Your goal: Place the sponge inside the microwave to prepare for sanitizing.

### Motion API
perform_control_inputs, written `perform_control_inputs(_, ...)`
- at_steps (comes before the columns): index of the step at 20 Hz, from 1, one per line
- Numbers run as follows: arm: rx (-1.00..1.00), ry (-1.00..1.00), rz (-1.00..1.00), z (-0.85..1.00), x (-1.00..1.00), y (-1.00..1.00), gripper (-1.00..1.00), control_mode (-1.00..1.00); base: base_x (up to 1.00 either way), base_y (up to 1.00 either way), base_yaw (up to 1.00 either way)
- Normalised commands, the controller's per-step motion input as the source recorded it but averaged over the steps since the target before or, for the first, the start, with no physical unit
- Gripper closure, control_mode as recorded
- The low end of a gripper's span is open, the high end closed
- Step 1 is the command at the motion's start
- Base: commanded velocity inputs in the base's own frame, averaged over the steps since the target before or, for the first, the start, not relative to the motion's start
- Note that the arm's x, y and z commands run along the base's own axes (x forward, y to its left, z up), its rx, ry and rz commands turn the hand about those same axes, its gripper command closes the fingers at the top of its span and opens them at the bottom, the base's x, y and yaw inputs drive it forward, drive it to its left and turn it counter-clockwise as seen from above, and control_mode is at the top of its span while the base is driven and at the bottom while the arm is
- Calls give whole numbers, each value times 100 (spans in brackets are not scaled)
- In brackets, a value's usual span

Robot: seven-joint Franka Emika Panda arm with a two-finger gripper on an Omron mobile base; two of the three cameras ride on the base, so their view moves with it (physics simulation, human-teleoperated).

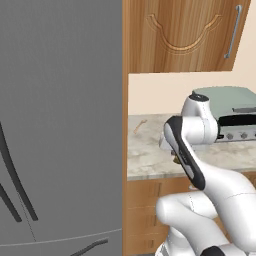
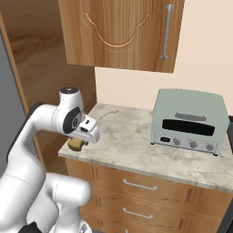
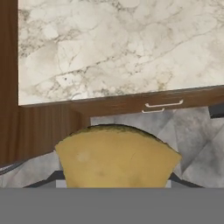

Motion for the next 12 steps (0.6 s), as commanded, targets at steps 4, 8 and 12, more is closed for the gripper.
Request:
perform_control_inputs(4,0,0,0,0,-4,0,100,-100,0,0,0)
perform_control_inputs(8,0,0,0,0,0,0,100,100,-48,1,0)
perform_control_inputs(12,0,0,0,0,0,0,100,100,-72,18,-2)
